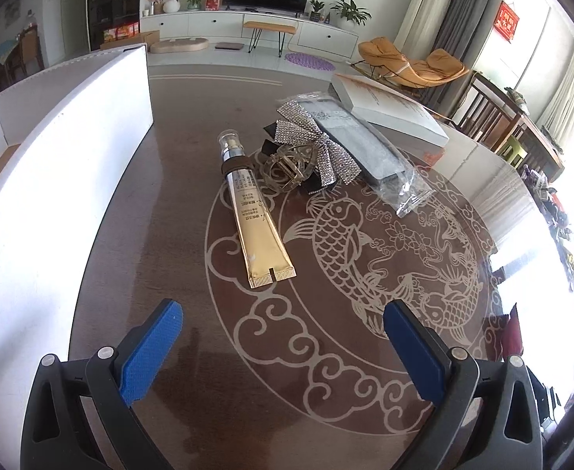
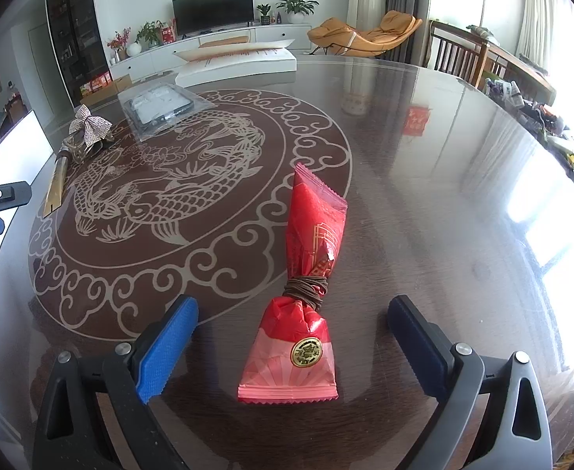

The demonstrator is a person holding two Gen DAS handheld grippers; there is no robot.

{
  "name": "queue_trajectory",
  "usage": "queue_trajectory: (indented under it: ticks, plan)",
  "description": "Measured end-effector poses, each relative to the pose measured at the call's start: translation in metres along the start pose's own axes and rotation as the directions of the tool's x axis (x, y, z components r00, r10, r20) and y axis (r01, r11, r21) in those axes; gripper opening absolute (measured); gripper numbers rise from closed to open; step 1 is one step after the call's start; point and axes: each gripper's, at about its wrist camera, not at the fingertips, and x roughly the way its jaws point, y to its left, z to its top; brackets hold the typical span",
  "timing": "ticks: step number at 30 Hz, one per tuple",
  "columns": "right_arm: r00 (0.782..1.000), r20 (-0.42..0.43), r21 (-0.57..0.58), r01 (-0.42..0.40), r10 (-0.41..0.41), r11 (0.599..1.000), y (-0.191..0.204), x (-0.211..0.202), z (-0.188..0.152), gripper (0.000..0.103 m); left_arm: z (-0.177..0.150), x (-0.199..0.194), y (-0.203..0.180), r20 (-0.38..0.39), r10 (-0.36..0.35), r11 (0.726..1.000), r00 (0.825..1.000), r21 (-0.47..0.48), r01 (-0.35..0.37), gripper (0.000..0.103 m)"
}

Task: Organize objects
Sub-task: 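Move the left tool toward the gold tube beside the silver bow, then grasp the gold tube with the left tool and lift it, then lower the gold tube onto the table and open the left tool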

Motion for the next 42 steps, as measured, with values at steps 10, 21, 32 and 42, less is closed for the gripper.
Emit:
queue_trajectory:
  ticks: [10,21,32,42]
  plan:
    - [1.000,0.000,0.001,-0.003,0.003,1.000,0.000,0.000,0.000,0.098,0.054,0.055,0.020,-0.027,0.101,0.992,0.995,-0.072,-0.103,0.103]
    - [1.000,0.000,0.002,-0.005,0.005,1.000,0.000,-0.001,0.000,0.099,0.061,0.072,0.013,0.067,0.194,0.978,0.979,0.058,-0.198,0.046]
    - [1.000,0.001,0.005,-0.012,0.012,1.000,-0.001,0.000,0.000,0.099,-0.041,0.010,-0.030,0.069,0.089,0.976,0.994,0.195,-0.101,0.026]
    - [1.000,0.001,0.005,-0.012,0.012,1.000,-0.001,0.000,0.000,0.099,-0.093,-0.018,-0.063,0.055,0.018,0.943,0.998,0.331,-0.035,0.052]
